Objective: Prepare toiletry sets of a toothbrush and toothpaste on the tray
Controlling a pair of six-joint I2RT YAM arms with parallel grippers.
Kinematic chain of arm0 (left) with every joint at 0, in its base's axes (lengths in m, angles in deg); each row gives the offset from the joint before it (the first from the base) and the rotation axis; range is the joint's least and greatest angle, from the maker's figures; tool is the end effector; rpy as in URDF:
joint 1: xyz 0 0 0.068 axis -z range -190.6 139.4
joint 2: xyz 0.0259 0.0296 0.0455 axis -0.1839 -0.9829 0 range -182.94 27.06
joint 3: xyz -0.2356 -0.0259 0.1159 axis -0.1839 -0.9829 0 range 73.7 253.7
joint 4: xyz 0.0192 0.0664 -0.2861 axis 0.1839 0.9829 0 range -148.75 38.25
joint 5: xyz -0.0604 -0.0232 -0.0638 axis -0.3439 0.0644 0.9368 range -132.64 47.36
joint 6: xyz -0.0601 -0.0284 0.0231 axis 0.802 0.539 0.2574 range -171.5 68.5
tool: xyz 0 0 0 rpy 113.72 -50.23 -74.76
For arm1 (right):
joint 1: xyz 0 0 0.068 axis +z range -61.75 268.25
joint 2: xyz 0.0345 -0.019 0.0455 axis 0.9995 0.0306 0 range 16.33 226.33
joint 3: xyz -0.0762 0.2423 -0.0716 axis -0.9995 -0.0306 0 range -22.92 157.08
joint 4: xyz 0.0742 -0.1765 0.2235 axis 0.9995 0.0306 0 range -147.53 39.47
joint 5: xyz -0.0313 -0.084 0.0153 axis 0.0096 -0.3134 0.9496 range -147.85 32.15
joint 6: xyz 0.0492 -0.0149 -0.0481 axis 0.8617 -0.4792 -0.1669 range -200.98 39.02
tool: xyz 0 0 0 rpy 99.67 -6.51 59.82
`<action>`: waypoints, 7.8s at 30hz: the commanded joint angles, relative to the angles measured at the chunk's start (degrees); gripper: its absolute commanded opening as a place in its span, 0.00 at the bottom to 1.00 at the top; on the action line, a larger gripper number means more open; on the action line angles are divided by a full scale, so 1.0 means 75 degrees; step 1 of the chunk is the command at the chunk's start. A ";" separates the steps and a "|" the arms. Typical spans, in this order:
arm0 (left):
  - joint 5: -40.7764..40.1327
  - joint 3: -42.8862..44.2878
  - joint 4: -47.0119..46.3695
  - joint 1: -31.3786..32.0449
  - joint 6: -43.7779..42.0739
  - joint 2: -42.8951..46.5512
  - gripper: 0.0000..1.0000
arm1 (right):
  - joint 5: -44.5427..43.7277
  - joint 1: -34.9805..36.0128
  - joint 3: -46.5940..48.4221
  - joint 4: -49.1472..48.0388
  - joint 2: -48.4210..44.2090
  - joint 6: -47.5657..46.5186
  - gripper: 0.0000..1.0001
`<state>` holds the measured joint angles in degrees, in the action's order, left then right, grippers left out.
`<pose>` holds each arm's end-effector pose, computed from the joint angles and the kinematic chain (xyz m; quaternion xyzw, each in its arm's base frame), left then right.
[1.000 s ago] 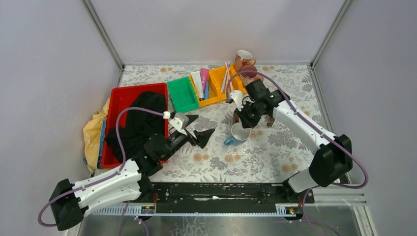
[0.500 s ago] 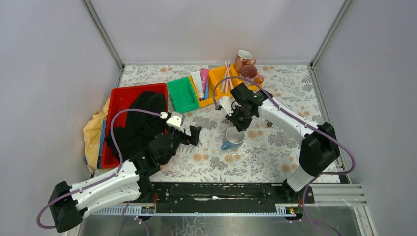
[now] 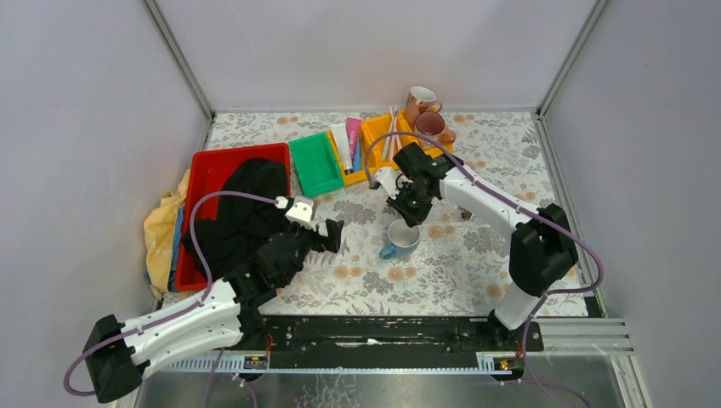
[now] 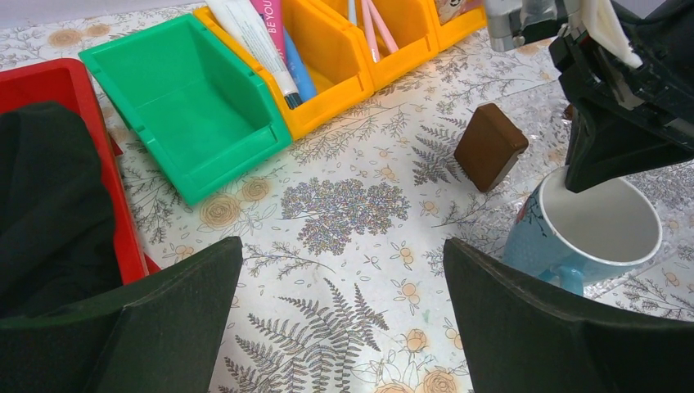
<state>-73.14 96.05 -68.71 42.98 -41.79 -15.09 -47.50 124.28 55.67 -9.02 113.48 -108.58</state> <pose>0.1639 -0.1730 0.2250 0.1186 0.7481 -0.1545 0.6344 0.3069 0.2361 0.2138 -0.5298 0.8200 0.1027 0.1909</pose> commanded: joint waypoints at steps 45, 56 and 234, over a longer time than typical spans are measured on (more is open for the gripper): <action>0.0382 -0.0179 -0.0580 -0.0042 0.0545 0.0179 1.00 | 0.0430 -0.0020 0.0199 0.0123 -0.0794 -0.0026 0.54; 0.0556 -0.0260 -0.0959 -0.0041 0.0759 0.0103 1.00 | 0.2411 -0.1392 0.0334 0.0277 -0.1419 -0.0075 0.60; 0.3100 -0.0439 -0.2736 -0.0478 0.3238 0.0088 1.00 | 0.3526 -0.2998 0.0441 -0.1288 -0.3713 0.0805 0.00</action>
<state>-53.05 94.00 -81.95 39.75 -20.02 -14.65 -24.07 101.85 66.57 -21.89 92.56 -100.05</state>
